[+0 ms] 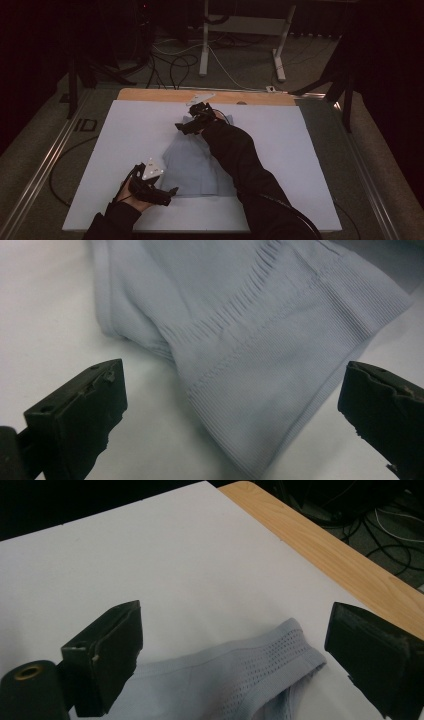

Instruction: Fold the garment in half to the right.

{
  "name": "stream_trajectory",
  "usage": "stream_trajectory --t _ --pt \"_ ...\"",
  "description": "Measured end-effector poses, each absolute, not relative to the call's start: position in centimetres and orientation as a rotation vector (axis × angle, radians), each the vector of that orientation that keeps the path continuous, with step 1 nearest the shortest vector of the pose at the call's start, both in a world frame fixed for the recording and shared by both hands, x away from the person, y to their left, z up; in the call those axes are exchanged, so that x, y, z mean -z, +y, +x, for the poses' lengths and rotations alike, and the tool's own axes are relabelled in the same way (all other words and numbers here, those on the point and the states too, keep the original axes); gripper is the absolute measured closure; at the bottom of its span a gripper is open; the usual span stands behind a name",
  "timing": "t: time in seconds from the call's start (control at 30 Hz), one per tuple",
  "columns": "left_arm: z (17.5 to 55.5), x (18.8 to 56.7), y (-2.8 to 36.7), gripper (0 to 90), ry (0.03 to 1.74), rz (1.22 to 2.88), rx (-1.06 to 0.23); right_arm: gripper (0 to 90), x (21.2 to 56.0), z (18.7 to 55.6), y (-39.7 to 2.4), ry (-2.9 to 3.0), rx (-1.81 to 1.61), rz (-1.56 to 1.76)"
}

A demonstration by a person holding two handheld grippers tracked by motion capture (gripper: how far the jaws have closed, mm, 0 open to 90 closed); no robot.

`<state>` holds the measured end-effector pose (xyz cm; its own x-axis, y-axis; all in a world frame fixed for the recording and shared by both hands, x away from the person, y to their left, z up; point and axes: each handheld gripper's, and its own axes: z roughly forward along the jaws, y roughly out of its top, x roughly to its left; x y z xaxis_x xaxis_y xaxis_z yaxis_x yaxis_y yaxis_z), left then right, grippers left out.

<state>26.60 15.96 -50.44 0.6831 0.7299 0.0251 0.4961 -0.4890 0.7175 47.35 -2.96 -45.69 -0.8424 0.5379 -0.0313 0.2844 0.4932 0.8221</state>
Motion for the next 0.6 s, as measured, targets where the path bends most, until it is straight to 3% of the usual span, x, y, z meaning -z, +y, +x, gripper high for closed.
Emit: stream_trajectory --t 0.27,0.6 --pt "27.1 51.3 16.1 4.0 0.984 2.243 -0.380 8.6 46.4 48.5 -2.1 2.485 -1.227 0.733" --pt "27.3 51.8 16.1 22.8 0.994 2.264 -0.327 9.6 47.5 50.2 -1.4 2.526 -1.160 0.805"
